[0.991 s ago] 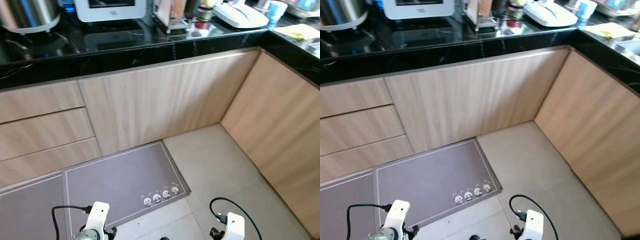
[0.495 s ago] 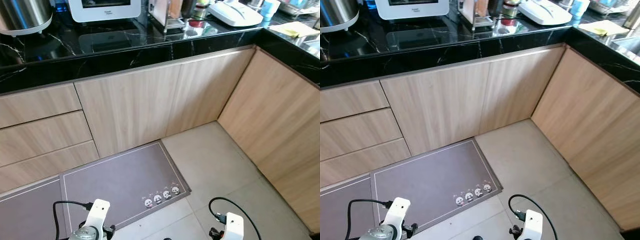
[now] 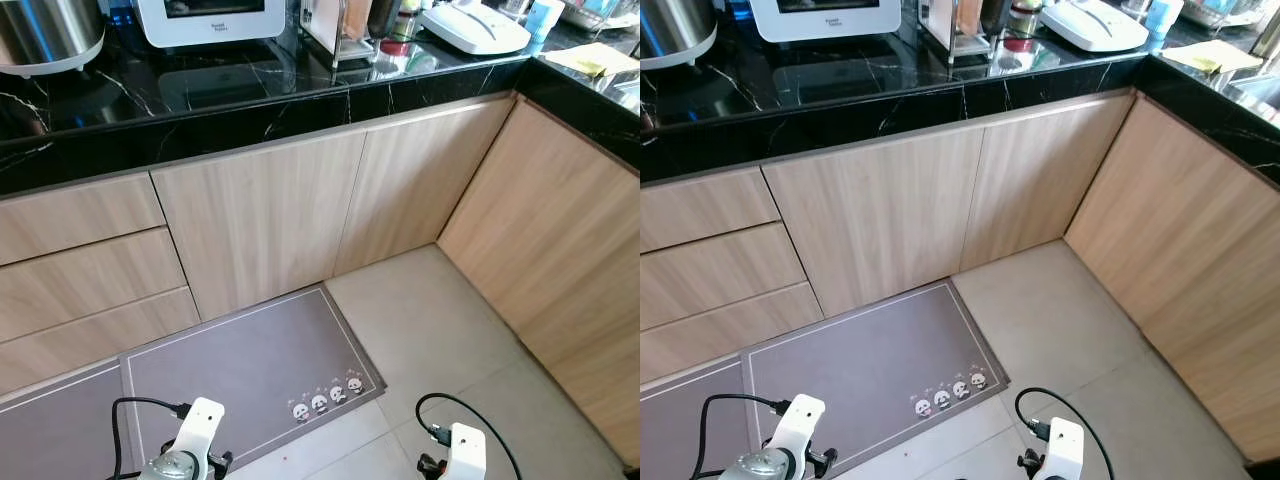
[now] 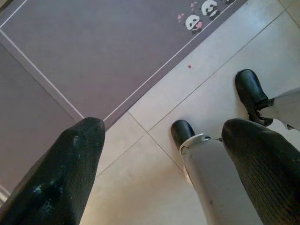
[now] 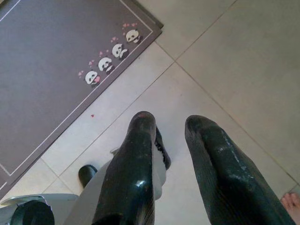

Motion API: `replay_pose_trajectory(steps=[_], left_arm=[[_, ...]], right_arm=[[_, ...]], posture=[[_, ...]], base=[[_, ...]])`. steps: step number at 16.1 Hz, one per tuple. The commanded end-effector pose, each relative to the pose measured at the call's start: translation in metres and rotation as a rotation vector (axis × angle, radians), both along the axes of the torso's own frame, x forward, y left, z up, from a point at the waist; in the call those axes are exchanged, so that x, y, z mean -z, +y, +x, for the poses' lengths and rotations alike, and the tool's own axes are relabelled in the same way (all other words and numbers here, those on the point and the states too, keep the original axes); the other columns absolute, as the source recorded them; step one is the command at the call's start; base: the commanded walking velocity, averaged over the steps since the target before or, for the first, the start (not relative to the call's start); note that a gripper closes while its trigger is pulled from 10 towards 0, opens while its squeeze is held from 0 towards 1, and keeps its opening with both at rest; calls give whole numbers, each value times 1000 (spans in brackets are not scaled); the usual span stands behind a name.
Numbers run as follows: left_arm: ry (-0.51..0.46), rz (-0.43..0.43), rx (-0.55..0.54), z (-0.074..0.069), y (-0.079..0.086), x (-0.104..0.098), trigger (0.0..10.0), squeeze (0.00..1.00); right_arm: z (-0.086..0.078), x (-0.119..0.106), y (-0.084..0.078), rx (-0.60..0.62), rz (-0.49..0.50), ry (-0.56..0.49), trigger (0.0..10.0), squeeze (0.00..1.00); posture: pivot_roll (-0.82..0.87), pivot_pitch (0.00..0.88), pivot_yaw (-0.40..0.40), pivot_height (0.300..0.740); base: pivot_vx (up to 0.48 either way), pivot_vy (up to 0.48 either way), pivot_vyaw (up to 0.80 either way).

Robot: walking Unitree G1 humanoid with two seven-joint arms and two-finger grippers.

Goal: Kitchen organization

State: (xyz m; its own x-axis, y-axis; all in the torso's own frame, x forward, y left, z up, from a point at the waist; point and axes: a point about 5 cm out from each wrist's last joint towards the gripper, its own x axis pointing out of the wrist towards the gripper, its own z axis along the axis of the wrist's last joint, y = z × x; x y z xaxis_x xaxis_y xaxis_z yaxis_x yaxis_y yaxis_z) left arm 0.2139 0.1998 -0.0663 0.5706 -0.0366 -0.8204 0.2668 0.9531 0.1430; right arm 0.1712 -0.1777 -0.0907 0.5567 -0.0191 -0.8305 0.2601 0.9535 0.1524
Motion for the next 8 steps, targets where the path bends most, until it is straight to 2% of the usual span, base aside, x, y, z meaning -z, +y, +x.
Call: replay_pose_trajectory(steps=[1,4,6,8], left_arm=[[19,1,11,-5,-1,3,10000,0],[25,32,78,-4,-3,3,10000,0],[27,29,76,-4,-3,3,10000,0],[32,18,63,-5,-3,3,10000,0]], right_arm=[[-4,2,-4,5,-8,17,10000,0],[-4,1,-5,-3,-11,16,10000,0],[-4,1,-5,-10,-12,16,10000,0],[-3,1,-5,-12,-12,15,10000,0]], posture=[[241,119,-87,740],[243,115,-90,740],[243,112,-90,740],[240,112,-90,740]], base=[[0,0,-694],[0,0,-692],[0,-345,-688],[0,0,-688]])
